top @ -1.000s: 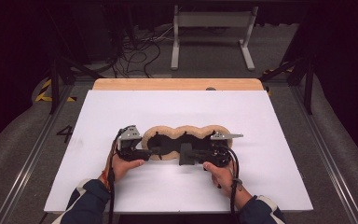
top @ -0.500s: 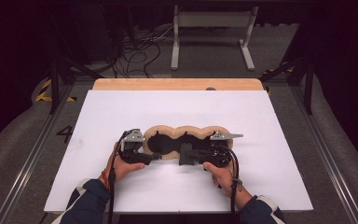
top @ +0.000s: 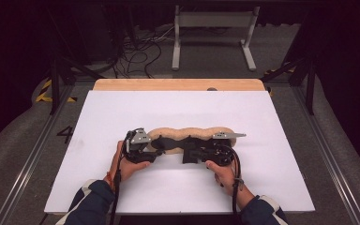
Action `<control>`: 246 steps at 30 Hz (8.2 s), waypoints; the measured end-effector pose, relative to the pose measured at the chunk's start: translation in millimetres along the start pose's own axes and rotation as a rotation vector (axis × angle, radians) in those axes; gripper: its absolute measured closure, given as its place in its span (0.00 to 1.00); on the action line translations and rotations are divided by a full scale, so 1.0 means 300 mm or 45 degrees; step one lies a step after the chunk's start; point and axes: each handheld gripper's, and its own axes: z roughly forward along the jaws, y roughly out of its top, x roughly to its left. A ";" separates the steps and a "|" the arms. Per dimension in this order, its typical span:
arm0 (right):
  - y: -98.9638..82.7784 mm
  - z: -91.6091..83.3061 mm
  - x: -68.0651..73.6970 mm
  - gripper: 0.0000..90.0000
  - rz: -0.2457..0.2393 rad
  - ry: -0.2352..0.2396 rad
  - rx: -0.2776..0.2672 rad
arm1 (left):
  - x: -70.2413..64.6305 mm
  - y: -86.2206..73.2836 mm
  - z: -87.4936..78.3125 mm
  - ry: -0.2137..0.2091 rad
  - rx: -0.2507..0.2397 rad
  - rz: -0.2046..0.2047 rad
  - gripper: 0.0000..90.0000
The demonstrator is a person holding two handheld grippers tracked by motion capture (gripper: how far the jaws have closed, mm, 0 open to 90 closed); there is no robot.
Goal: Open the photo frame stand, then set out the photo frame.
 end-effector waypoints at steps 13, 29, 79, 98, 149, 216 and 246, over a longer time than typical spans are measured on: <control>-0.010 0.000 0.012 0.82 -0.051 -0.040 0.010 | -0.014 -0.005 -0.007 0.023 0.021 0.017 0.52; -0.039 -0.007 0.034 0.82 -0.117 -0.098 0.010 | -0.019 -0.014 -0.015 0.007 0.020 0.029 0.55; -0.100 -0.087 0.120 0.81 -0.433 -0.274 0.064 | -0.018 -0.028 -0.039 -0.020 -0.009 0.021 0.56; -0.148 -0.365 0.074 0.82 -0.441 -0.440 -0.014 | -0.035 -0.038 -0.153 -0.003 -0.097 0.094 0.40; -0.054 -0.408 -0.011 0.98 -0.317 -0.541 -0.232 | -0.051 0.006 -0.189 -0.071 -0.206 0.145 0.43; -0.006 -0.385 -0.048 0.99 -0.292 -0.563 -0.222 | -0.054 -0.005 -0.199 -0.073 -0.201 0.169 0.62; 0.041 -0.342 -0.092 0.99 -0.253 -0.572 -0.174 | -0.110 -0.015 -0.223 -0.020 -0.170 0.224 0.68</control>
